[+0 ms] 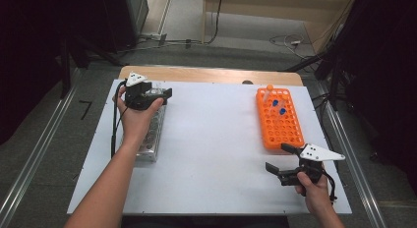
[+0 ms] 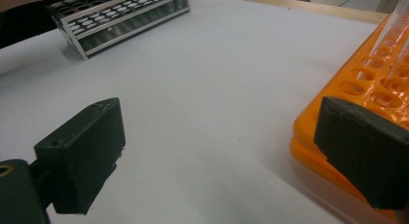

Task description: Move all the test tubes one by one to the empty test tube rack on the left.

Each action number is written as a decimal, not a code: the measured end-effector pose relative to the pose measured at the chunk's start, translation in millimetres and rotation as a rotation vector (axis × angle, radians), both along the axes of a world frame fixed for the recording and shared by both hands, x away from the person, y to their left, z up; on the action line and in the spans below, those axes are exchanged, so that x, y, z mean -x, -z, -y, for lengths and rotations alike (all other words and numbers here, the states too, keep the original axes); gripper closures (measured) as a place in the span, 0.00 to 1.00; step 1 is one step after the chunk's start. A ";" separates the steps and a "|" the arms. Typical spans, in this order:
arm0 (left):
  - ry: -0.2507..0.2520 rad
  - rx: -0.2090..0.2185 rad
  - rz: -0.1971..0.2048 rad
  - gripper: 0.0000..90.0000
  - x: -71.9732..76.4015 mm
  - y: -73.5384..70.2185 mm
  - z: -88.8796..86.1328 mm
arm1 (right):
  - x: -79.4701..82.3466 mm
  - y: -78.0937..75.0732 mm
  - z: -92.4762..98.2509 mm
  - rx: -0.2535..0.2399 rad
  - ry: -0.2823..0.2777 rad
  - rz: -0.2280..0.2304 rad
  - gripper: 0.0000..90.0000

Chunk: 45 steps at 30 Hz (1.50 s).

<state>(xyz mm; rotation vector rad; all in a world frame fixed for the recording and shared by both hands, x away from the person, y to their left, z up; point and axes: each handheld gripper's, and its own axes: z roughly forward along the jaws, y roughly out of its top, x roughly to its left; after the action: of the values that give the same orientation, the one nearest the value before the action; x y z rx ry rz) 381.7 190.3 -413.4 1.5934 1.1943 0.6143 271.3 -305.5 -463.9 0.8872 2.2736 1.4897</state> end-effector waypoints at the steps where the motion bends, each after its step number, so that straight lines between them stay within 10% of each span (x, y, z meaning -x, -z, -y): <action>1: 0.014 0.008 0.003 0.11 3.4 -1.0 1.1 | 0.0 0.0 0.0 -0.001 0.002 -0.001 0.03; 29: 0.170 0.080 0.092 0.00 110.1 -0.5 36.7 | -19.5 -5.9 0.5 -0.002 0.105 -0.023 0.04; 45: 0.218 0.089 0.051 0.00 133.4 23.2 48.0 | -61.4 -10.0 11.1 -0.026 0.261 -0.033 0.14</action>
<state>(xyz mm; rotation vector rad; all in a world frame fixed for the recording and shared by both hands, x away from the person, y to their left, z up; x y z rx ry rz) 248.3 142.2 -436.7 1.5966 0.9805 0.4515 332.7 -316.5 -453.9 1.1726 2.0688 1.4006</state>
